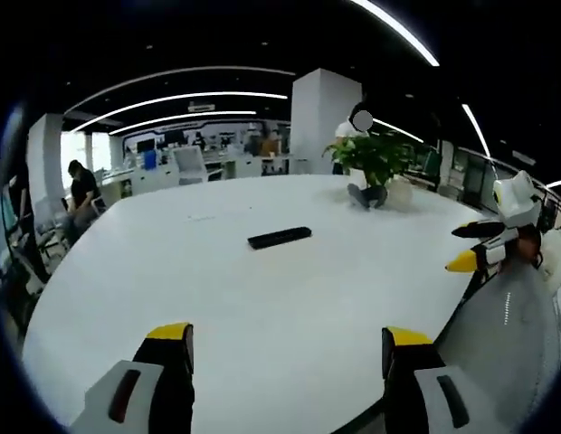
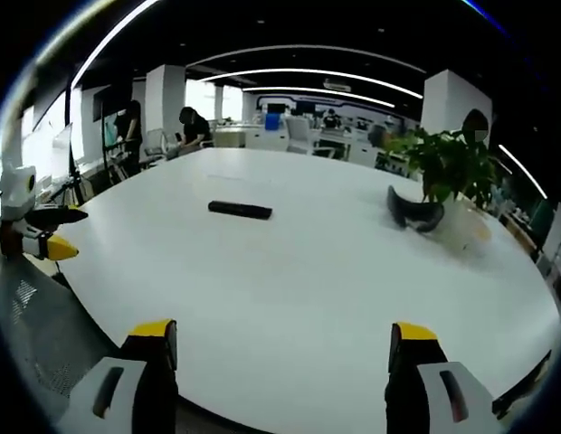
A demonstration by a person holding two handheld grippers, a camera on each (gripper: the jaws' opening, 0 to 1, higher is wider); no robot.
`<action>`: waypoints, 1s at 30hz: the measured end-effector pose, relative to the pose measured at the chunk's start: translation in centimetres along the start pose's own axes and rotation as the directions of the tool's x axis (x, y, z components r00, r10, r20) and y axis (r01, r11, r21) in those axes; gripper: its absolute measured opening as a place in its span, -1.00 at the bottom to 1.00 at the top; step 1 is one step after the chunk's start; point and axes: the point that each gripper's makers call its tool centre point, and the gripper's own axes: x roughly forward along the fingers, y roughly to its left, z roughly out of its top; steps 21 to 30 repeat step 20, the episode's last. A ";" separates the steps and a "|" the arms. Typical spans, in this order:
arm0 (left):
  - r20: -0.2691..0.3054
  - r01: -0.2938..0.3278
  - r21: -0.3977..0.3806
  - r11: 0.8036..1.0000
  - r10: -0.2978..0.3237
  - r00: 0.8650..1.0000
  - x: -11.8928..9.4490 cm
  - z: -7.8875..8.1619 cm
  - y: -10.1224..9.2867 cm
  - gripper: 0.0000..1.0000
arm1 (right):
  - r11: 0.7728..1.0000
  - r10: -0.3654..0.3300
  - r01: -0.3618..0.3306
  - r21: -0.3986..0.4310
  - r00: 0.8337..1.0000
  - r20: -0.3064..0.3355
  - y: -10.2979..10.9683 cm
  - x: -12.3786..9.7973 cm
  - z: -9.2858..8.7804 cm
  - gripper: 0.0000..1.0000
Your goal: Press the specified remote control buttons in sequence, fully releasing each button before pressing the next.
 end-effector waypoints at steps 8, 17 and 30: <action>-0.038 -0.044 0.064 0.997 0.047 0.998 0.4 -1.0 0.4 0.80 | 1.000 0.016 -0.016 -0.006 1.000 -0.002 0.4 0.1 0.0 0.93; -0.055 -0.082 0.111 0.990 0.089 0.995 0.5 -1.4 1.0 0.85 | 0.999 0.033 -0.033 -0.010 0.999 0.000 0.6 0.1 0.0 0.95; -0.081 -0.078 0.114 0.990 0.088 0.993 0.7 -1.9 0.7 0.89 | 0.999 0.039 -0.038 -0.015 0.999 0.003 0.8 0.1 0.1 0.96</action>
